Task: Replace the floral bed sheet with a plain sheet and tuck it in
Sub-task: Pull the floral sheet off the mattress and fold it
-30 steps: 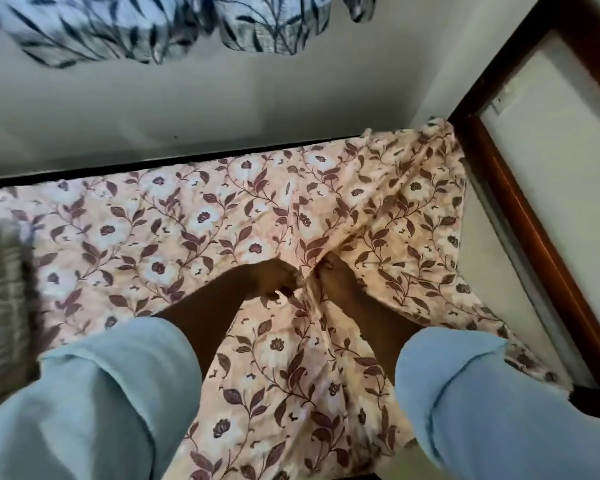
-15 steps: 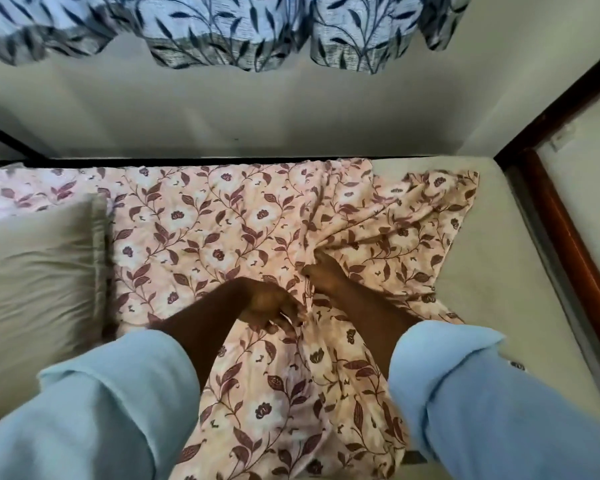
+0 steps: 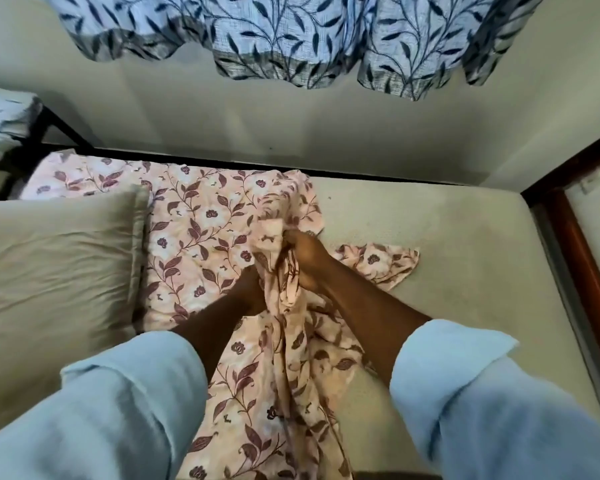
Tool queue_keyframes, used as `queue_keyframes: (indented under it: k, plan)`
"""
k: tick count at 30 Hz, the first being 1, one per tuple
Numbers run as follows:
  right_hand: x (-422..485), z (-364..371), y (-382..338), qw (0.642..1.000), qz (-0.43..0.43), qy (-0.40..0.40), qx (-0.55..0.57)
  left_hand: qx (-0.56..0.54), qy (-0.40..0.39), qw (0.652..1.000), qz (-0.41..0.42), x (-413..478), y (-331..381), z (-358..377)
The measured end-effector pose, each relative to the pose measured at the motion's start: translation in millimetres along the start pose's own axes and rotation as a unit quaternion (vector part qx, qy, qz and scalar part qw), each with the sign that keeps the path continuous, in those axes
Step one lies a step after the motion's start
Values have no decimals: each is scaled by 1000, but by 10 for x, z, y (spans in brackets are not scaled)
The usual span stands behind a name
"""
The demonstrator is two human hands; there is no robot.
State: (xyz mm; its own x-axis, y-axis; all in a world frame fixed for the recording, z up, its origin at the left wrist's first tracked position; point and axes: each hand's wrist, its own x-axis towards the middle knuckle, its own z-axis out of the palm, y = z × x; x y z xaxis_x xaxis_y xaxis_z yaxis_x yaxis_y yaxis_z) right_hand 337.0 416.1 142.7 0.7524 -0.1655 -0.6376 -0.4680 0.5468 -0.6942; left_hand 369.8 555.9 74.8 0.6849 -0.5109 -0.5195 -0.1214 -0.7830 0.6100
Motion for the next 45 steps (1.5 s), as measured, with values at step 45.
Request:
queue_keyframes:
  k: [45]
  plan:
    - [55,-868,254,928,-60,106,-353,189,43,979,-57,53,13,-33]
